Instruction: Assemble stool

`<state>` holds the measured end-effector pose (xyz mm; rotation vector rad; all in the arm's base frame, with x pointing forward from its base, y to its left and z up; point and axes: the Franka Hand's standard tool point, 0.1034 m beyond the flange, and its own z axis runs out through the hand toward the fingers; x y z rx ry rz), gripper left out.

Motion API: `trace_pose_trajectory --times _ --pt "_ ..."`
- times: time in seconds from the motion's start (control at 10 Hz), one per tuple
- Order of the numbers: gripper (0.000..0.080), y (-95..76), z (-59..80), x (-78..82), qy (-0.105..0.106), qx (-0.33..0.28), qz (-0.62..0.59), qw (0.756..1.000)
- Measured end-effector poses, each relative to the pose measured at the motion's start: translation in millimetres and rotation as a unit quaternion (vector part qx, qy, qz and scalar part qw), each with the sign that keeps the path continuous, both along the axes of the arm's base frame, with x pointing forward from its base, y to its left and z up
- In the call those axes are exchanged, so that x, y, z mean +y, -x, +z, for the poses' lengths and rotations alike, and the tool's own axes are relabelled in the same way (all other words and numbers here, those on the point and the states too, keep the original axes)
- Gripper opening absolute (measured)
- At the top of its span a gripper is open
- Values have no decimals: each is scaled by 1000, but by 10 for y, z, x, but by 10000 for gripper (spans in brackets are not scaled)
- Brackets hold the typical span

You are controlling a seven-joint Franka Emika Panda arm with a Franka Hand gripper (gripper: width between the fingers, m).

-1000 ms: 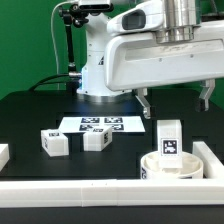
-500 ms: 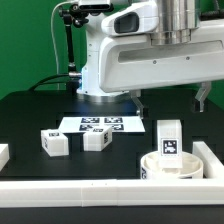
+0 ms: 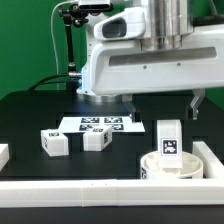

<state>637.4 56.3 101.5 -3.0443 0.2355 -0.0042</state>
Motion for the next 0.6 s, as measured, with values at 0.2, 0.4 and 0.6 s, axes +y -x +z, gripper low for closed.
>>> trace_pose_trajectory --times 0.2,0.4,0.6 --pt "649 -1 2 -2 0 0 1 1000" --pt "649 -28 -15 15 1 -8 3 1000" --pt "649 -43 -91 55 1 -10 4 1000"
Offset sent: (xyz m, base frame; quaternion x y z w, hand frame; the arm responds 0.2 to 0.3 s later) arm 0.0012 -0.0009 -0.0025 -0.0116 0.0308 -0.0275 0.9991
